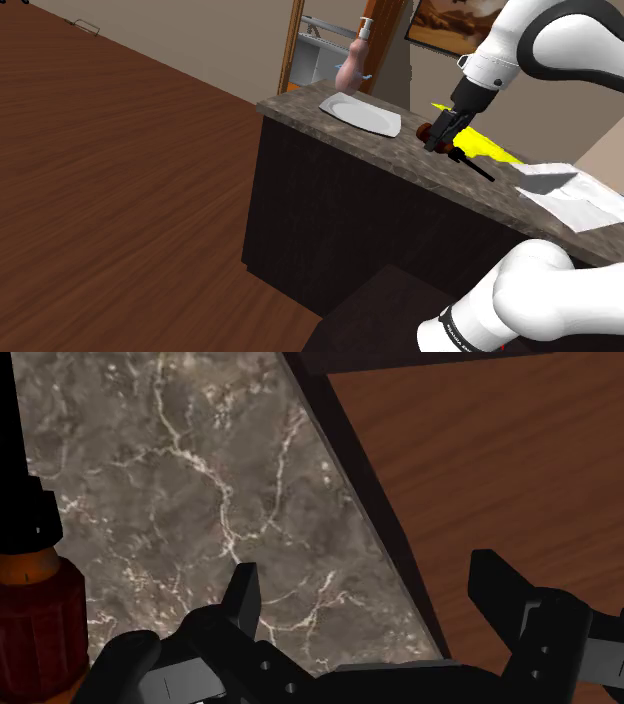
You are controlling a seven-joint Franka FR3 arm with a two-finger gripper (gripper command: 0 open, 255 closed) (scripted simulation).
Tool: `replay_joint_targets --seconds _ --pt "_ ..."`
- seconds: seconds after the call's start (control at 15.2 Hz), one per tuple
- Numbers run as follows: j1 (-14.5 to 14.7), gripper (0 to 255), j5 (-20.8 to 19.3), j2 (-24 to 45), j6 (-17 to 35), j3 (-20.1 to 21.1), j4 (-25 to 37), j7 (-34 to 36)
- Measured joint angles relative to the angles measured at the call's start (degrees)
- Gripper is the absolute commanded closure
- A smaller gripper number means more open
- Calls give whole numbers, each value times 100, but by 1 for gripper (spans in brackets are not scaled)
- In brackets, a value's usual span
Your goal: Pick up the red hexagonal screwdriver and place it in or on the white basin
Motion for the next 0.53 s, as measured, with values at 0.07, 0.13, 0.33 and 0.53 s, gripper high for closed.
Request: replay_joint_targets --seconds 0.07,0.13,0.33,0.53 --pt "0 0 0 0 0 0 0 0" --pt "-38 0 -20 30 25 -48 15 4" --pt "-248 0 -136 174 149 -327 83 1" --pt "-481 0 -258 386 323 -664 181 -10"
